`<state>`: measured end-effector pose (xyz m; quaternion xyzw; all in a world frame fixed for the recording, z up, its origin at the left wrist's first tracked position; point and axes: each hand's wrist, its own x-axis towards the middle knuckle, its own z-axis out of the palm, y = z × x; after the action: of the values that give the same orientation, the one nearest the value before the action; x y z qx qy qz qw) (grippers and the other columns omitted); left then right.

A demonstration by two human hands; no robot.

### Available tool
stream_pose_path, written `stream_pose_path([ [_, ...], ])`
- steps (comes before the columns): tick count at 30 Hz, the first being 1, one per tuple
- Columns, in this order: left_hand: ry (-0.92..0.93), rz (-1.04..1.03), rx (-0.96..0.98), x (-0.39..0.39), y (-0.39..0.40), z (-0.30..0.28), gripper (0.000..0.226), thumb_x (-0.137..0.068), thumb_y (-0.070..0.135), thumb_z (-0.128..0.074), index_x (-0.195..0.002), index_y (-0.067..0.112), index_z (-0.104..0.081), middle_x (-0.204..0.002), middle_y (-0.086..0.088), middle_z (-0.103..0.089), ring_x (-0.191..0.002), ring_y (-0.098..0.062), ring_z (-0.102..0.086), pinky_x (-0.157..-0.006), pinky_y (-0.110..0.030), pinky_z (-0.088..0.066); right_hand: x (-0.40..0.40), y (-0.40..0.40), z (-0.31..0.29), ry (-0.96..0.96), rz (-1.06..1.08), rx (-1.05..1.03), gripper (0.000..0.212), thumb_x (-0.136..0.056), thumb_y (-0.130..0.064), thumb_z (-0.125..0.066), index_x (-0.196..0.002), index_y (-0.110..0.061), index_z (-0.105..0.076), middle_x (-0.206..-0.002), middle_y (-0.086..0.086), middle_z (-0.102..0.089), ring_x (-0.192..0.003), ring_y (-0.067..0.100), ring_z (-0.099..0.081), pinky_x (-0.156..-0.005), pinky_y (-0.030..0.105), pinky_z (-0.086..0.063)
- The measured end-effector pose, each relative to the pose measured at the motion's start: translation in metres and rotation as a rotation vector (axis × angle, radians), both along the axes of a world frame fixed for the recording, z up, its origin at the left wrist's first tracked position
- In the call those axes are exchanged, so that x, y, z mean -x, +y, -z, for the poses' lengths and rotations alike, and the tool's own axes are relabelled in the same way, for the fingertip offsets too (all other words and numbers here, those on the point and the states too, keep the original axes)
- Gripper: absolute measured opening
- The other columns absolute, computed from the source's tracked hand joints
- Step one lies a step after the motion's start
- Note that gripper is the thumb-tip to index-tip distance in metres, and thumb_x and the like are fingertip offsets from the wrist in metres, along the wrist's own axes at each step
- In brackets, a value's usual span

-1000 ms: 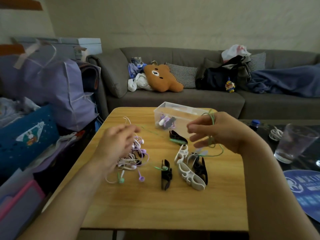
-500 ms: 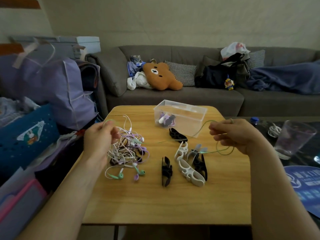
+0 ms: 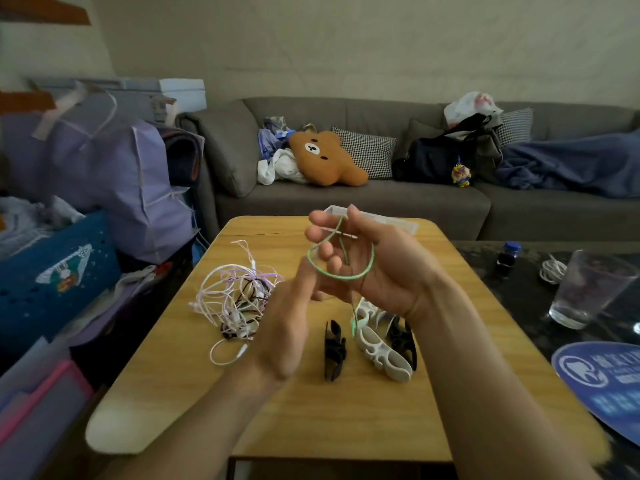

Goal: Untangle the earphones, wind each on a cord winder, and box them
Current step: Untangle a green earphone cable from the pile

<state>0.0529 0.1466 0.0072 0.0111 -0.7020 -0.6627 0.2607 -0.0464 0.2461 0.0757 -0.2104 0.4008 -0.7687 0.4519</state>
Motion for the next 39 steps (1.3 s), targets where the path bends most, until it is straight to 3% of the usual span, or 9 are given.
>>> stream_pose_path([
  [4,-0.028,0.242,-0.081,0.003,0.007,0.000,0.039,-0.089,0.032,-0.062,-0.112,0.000,-0.063,-0.089,-0.020,-0.073,-0.085,-0.032,-0.066,-0.079,-0.032,-0.051,0.004,-0.001,-0.001,-0.164,0.089,0.105,0.044,-0.107,-0.034,-0.036,-0.104,0.000,-0.064,-0.086,0.015,-0.066,-0.062,0.017,-0.065,-0.056,0.026,-0.059],
  [9,-0.353,0.326,0.033,-0.001,-0.004,-0.002,0.022,-0.100,0.018,-0.054,-0.091,0.001,-0.064,-0.052,0.000,-0.045,-0.043,-0.016,-0.042,-0.056,-0.031,-0.049,0.016,0.016,-0.002,-0.127,0.180,0.041,0.038,-0.105,-0.034,-0.044,-0.117,-0.002,-0.059,-0.093,0.015,-0.064,-0.074,0.020,-0.067,-0.062,0.029,-0.061],
  [12,-0.455,0.283,-0.051,-0.004,-0.024,-0.012,0.029,-0.103,0.023,-0.046,-0.082,0.007,-0.057,-0.050,0.004,-0.028,-0.041,-0.011,-0.025,-0.040,-0.023,-0.031,0.031,0.041,0.002,0.140,0.282,-0.264,0.036,-0.102,-0.033,-0.053,-0.112,-0.001,-0.065,-0.101,0.018,-0.069,-0.087,0.028,-0.073,-0.068,0.038,-0.061],
  [15,-0.362,0.165,-0.245,-0.005,-0.051,-0.017,0.030,-0.102,0.027,-0.044,-0.079,0.010,-0.054,-0.053,0.004,-0.023,-0.042,-0.011,-0.018,-0.044,-0.027,-0.013,0.043,0.067,0.008,0.489,0.319,-0.696,0.042,-0.099,-0.037,-0.059,-0.102,0.003,-0.070,-0.108,0.021,-0.072,-0.095,0.034,-0.073,-0.073,0.045,-0.062],
  [18,-0.329,0.032,-0.250,-0.003,-0.061,-0.014,0.030,-0.103,0.027,-0.045,-0.080,0.010,-0.052,-0.054,0.002,-0.025,-0.041,-0.010,-0.020,-0.041,-0.026,-0.014,0.045,0.075,0.011,0.497,0.309,-0.826,0.047,-0.097,-0.042,-0.059,-0.104,0.003,-0.069,-0.101,0.019,-0.075,-0.086,0.032,-0.076,-0.072,0.042,-0.062],
  [25,-0.283,-0.188,-0.302,0.004,-0.051,-0.007,0.034,-0.108,0.028,-0.037,-0.081,0.012,-0.050,-0.049,0.006,-0.030,-0.041,-0.009,-0.021,-0.041,-0.024,-0.014,0.053,0.087,0.011,0.380,0.430,-0.765,0.049,-0.093,-0.048,-0.062,-0.101,-0.001,-0.069,-0.094,0.014,-0.077,-0.086,0.028,-0.076,-0.064,0.033,-0.059],
  [29,-0.245,-0.308,-0.400,0.008,-0.063,-0.002,0.034,-0.108,0.025,-0.036,-0.078,0.015,-0.047,-0.047,0.008,-0.031,-0.037,-0.008,-0.022,-0.037,-0.023,-0.016,0.064,0.096,0.021,0.394,0.699,-0.800,0.042,-0.084,-0.040,-0.077,-0.095,0.000,-0.071,-0.090,0.014,-0.077,-0.085,0.026,-0.076,-0.062,0.031,-0.056],
  [35,-0.282,-0.191,-0.222,0.003,-0.055,-0.011,0.029,-0.104,0.021,-0.041,-0.078,0.012,-0.049,-0.051,0.006,-0.031,-0.043,-0.011,-0.024,-0.042,-0.026,-0.020,0.059,0.076,0.022,0.752,0.939,-0.868,0.028,-0.089,-0.030,-0.074,-0.112,-0.016,-0.069,-0.104,0.000,-0.069,-0.093,0.012,-0.063,-0.090,0.041,-0.056],
  [39,-0.274,-0.009,-0.162,0.002,-0.041,-0.015,0.028,-0.101,0.018,-0.046,-0.075,0.009,-0.052,-0.054,0.002,-0.026,-0.047,-0.013,-0.021,-0.048,-0.031,-0.014,0.026,0.041,0.009,0.962,0.547,-0.551,0.026,-0.089,-0.029,-0.072,-0.115,-0.026,-0.069,-0.106,-0.010,-0.071,-0.099,0.004,-0.067,-0.094,0.032,-0.056],
])
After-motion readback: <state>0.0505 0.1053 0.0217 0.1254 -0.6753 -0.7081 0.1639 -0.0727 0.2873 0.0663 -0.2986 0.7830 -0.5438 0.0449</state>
